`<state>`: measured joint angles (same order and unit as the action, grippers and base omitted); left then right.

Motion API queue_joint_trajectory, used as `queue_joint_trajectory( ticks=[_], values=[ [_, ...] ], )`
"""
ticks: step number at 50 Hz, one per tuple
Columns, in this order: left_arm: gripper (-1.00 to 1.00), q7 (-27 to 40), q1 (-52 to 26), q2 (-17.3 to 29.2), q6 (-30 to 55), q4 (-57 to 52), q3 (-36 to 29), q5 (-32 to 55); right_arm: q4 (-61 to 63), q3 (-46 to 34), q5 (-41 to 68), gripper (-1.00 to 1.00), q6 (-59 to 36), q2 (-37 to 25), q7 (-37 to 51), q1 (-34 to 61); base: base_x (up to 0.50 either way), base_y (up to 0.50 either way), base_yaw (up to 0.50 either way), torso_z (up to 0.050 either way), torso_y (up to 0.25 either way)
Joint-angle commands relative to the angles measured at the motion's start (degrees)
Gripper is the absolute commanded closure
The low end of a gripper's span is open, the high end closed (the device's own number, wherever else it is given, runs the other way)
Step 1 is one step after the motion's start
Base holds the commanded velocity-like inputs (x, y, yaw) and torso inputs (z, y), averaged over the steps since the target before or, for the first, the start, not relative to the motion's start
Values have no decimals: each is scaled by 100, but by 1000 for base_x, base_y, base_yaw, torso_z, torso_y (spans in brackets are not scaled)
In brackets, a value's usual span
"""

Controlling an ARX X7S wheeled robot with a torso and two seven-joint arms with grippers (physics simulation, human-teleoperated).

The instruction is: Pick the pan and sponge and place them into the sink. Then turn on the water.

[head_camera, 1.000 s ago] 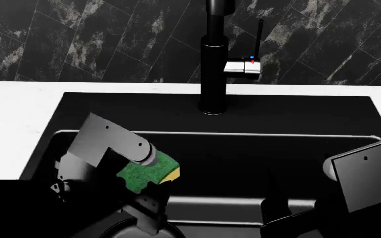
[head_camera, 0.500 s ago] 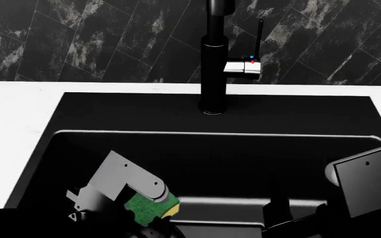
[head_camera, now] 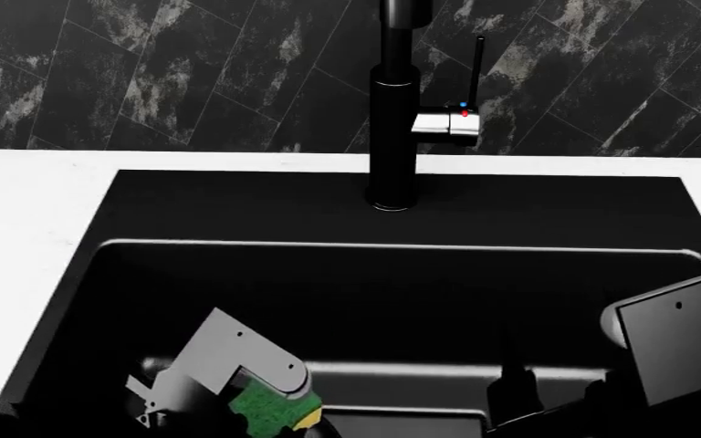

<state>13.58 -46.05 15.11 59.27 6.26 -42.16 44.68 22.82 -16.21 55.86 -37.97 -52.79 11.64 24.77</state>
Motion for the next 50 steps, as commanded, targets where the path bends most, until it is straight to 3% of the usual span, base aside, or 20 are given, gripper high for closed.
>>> queue_joint_trajectory(
  ticks=[1,25,26,39,50],
  values=[
    [100,-49,23,-86,-166,275,-140,-67,-40,-29,-25,-100,29,27,-30,-30,0,0,0,0,0],
    [100,-113,-64,-130,-233,500,-256,-118,-94,-40,-62,-100,108,62,-60,-94,0,0,0,0,0],
    [-100,-116,-65,-112,-202,441,-289,-116,-103,-50,-62,-100,96,71,-66,-71,0,0,0,0,0],
    [-100,58,-125,-18,7,121,-242,-10,-148,-111,-74,-100,28,110,-89,47,0,0,0,0,0],
    [-100,622,-279,169,302,-1007,373,446,-220,-139,-80,-100,-20,205,-98,267,0,0,0,0,0]
  ],
)
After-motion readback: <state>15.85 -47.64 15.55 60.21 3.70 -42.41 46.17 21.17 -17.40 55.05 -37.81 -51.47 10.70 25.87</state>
